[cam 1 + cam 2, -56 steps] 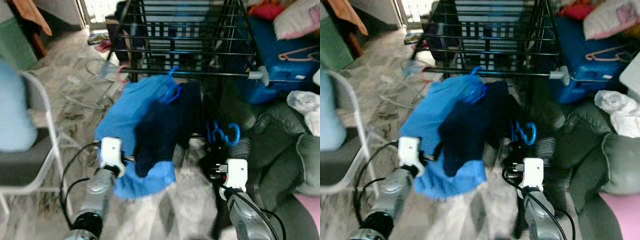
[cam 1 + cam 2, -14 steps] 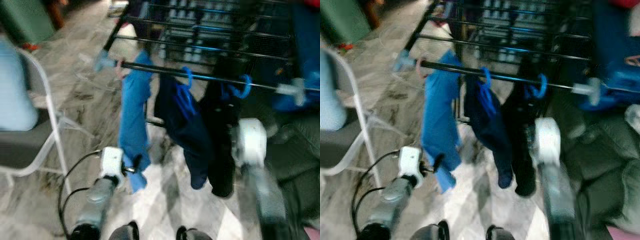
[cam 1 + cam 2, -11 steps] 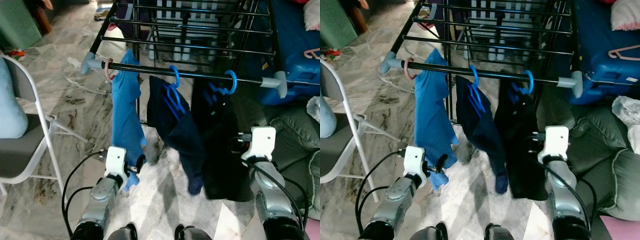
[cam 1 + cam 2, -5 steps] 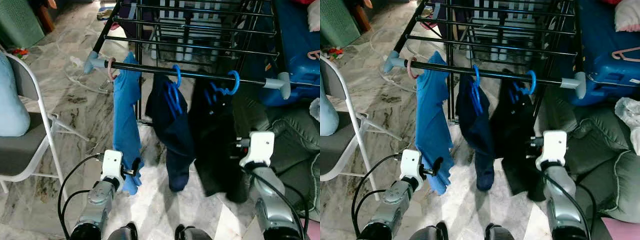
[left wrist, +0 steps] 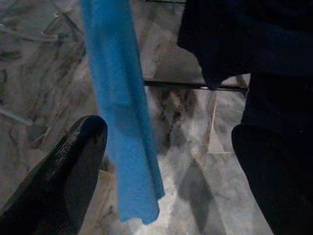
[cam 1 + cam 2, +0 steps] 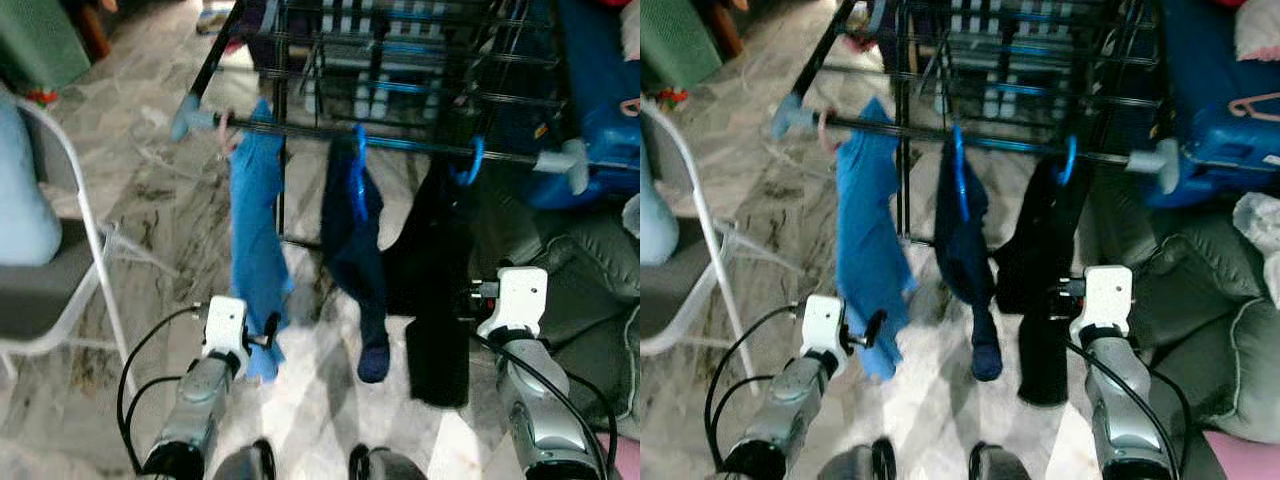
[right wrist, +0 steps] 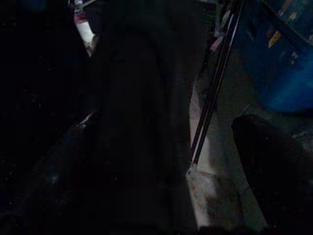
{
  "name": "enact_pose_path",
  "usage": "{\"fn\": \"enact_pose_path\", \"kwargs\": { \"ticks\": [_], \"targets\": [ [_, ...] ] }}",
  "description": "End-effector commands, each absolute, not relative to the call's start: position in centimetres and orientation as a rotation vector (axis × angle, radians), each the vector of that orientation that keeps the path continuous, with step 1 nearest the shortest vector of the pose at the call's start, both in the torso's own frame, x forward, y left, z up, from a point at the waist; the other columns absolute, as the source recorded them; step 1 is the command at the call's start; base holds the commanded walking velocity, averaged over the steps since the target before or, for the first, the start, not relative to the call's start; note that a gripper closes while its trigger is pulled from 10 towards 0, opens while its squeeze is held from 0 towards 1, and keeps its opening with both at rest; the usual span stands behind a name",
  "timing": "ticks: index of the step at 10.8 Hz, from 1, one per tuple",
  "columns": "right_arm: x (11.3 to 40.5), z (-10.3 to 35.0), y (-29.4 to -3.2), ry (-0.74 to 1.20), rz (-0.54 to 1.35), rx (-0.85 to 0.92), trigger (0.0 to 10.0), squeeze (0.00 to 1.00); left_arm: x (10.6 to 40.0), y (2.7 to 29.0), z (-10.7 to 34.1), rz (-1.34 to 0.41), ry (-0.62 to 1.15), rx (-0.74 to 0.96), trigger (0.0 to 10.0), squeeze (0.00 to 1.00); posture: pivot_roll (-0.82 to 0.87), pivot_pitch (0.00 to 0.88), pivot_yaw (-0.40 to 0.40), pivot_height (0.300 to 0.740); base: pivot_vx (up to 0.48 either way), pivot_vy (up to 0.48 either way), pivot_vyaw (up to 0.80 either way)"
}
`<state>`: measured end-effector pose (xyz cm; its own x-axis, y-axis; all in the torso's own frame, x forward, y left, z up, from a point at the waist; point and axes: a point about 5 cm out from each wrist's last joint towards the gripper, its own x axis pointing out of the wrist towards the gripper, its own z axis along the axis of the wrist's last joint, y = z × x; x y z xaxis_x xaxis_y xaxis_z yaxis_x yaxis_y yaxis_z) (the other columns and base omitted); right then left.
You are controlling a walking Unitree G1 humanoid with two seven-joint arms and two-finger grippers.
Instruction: Hang hanger
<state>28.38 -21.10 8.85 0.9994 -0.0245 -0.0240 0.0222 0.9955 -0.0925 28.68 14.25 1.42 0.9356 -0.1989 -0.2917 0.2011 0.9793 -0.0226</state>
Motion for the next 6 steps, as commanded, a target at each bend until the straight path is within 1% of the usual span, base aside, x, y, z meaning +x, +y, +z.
{"fn": "enact_pose_path", "kwargs": {
  "ticks": [1, 6],
  "targets": [
    [28.08, 8.79, -21.18, 0.031, -0.027, -0.094, 10.0, 1.00, 28.05, 14.74, 0.54, -0.190, 0.344, 0.013, 10.0, 0.00, -0.14, 0.151, 0.034, 0.740, -0.300, 0.000, 0.00],
    [28.03, 8.57, -21.31, 0.042, -0.048, -0.099, 10.0, 1.00, 28.17, 14.73, 0.48, -0.194, 0.349, 0.022, 10.0, 0.00, -0.14, 0.146, 0.041, 0.740, -0.313, 0.000, 0.00]
  ]
}}
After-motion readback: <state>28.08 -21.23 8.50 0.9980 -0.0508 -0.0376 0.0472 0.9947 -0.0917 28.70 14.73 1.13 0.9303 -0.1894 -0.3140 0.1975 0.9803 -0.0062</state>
